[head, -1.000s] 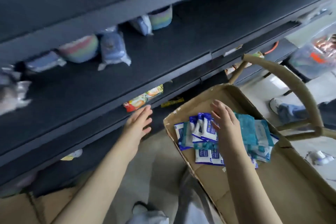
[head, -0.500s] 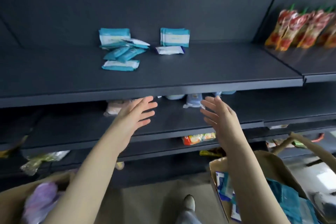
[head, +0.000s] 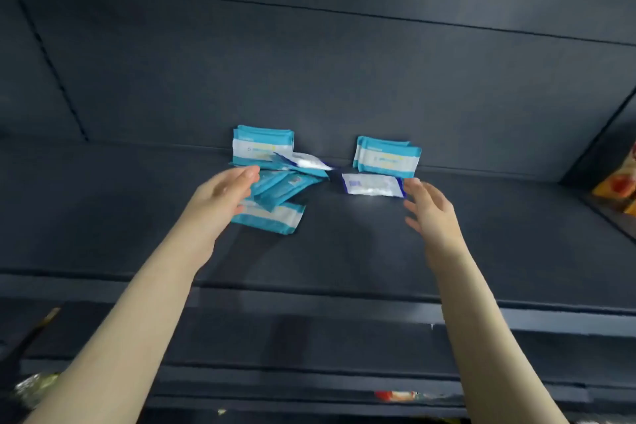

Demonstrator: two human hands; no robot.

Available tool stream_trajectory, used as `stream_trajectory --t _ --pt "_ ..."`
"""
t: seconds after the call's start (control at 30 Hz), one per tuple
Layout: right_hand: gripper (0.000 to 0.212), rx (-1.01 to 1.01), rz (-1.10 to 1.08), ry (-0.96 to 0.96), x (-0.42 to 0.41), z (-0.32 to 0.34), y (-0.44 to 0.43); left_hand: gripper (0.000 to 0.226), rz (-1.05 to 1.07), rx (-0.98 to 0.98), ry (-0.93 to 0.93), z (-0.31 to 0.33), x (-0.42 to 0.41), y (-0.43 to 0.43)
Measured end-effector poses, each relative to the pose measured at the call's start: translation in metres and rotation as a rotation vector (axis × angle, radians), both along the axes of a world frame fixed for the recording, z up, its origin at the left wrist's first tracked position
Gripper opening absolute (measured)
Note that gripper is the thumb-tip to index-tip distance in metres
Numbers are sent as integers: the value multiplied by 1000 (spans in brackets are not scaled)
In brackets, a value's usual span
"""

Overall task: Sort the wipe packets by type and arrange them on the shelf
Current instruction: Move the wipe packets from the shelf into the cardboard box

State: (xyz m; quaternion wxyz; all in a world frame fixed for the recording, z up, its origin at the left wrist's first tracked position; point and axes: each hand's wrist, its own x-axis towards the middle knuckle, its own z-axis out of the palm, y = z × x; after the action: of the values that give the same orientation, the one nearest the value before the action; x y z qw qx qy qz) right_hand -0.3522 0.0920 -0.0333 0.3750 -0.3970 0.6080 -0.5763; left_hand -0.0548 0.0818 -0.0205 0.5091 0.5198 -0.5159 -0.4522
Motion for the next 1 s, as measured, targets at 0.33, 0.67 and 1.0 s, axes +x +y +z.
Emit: stream_trajectory --t 0.33,0.67,1.0 --pt "41 -45 50 447 -45 -25 -152 11 31 -133 -264 5 -8 -129" --pt "46 108 6 910 -56 -32 -184 38 -57 -132 -587 -12 5 -209" --pt "48 217 -43 1175 -54 -21 -194 47 -52 -360 -1042 -19 27 -256"
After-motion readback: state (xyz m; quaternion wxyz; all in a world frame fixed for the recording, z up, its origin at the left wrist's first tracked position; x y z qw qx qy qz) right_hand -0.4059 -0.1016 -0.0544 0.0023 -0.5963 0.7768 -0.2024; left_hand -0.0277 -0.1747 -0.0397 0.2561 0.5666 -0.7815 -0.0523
